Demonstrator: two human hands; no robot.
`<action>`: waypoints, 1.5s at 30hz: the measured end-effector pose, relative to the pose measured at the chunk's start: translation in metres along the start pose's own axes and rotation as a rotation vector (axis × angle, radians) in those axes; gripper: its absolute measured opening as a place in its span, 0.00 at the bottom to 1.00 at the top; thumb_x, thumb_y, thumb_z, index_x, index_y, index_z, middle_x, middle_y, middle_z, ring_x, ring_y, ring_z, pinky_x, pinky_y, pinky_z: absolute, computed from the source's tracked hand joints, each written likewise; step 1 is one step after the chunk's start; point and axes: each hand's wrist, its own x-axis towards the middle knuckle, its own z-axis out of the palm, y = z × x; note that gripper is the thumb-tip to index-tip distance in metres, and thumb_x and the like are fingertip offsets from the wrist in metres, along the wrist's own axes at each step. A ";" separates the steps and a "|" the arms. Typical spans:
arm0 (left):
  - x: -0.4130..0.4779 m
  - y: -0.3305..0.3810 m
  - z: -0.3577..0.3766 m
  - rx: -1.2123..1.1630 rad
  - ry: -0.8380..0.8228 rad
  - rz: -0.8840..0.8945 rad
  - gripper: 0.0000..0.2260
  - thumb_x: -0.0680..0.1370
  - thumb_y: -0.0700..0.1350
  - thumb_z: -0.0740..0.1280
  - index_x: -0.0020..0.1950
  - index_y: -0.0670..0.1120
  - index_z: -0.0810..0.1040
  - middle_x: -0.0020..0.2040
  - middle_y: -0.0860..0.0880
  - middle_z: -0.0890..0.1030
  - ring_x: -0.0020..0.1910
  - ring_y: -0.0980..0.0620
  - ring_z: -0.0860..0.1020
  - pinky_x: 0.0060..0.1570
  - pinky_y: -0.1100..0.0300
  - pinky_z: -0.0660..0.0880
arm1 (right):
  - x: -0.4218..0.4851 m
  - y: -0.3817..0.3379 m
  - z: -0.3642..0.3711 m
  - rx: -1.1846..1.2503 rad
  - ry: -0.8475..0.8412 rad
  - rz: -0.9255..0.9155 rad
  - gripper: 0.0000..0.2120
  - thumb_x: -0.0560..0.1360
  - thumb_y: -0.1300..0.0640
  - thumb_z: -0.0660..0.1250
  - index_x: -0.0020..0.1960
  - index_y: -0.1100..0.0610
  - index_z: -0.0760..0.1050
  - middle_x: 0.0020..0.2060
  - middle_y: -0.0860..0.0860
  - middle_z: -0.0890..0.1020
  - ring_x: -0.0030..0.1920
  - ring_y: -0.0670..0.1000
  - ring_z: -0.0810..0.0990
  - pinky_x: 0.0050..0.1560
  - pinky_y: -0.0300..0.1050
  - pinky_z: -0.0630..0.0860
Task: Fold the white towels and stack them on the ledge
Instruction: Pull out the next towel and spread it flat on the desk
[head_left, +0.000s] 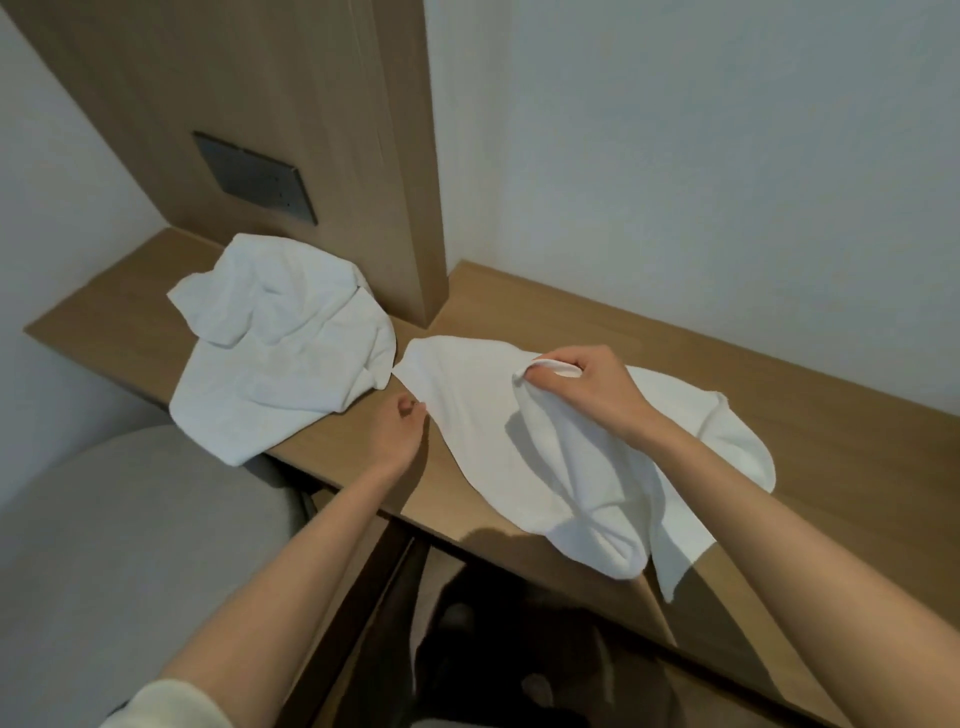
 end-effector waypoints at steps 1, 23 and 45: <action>0.011 0.000 -0.003 0.034 -0.003 0.019 0.15 0.81 0.44 0.60 0.65 0.39 0.73 0.62 0.43 0.77 0.62 0.45 0.74 0.57 0.58 0.68 | 0.008 0.002 0.005 -0.008 -0.026 0.019 0.06 0.73 0.50 0.69 0.39 0.42 0.82 0.38 0.33 0.82 0.42 0.34 0.78 0.40 0.29 0.70; 0.096 0.011 -0.013 -0.009 -0.070 0.007 0.18 0.78 0.44 0.67 0.64 0.36 0.72 0.62 0.39 0.76 0.63 0.41 0.73 0.63 0.54 0.70 | 0.088 0.019 0.054 -0.070 -0.091 0.174 0.05 0.75 0.55 0.68 0.44 0.52 0.83 0.44 0.41 0.83 0.47 0.42 0.78 0.46 0.31 0.70; -0.044 0.223 0.017 -0.325 -0.253 0.704 0.08 0.81 0.41 0.63 0.44 0.44 0.79 0.31 0.61 0.76 0.31 0.67 0.71 0.33 0.72 0.66 | 0.006 -0.060 -0.112 0.041 0.092 -0.223 0.06 0.76 0.54 0.68 0.47 0.56 0.75 0.33 0.50 0.82 0.35 0.43 0.75 0.38 0.38 0.70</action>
